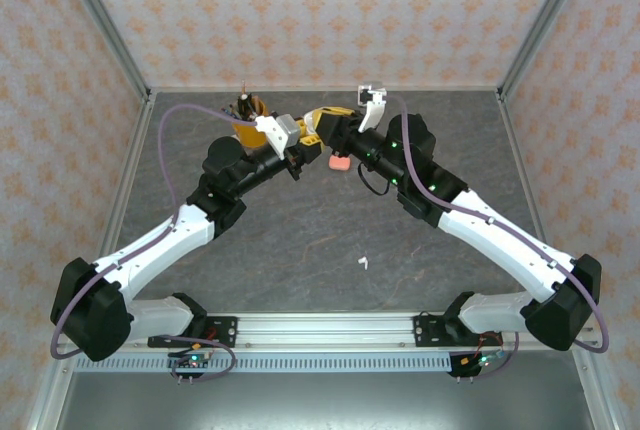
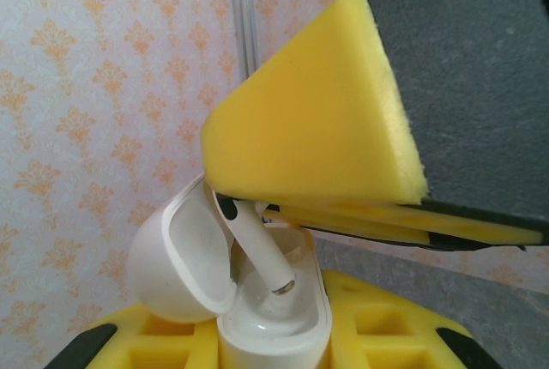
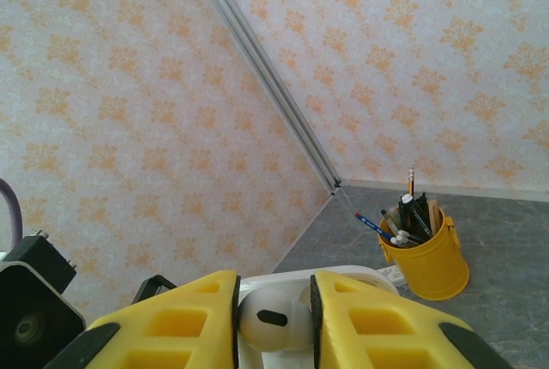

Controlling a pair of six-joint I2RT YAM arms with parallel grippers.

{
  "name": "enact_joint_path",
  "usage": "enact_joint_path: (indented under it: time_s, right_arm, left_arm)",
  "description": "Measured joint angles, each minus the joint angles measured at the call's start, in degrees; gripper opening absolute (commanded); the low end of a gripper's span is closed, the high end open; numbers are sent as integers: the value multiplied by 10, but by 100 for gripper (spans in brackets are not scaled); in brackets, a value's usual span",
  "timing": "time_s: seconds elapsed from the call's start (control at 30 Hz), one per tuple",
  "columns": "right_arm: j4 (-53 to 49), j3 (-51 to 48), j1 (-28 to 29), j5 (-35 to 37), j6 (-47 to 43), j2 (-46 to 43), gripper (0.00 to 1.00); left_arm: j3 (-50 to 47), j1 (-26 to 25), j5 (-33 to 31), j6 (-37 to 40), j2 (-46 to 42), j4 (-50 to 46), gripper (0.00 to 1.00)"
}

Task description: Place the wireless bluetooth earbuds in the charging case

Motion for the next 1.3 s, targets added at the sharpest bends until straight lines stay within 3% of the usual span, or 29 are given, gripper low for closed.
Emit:
enact_joint_path:
  time_s: [0.77,1.3]
  right_arm:
    - [37,-33,3,-3,-7,-5,25]
    - [63,-51,29,46,-50,-7,21]
  left_arm:
    - [3,0,-1,-25,16,-1,0]
    - [3,0,-1,-36,17,-1,0]
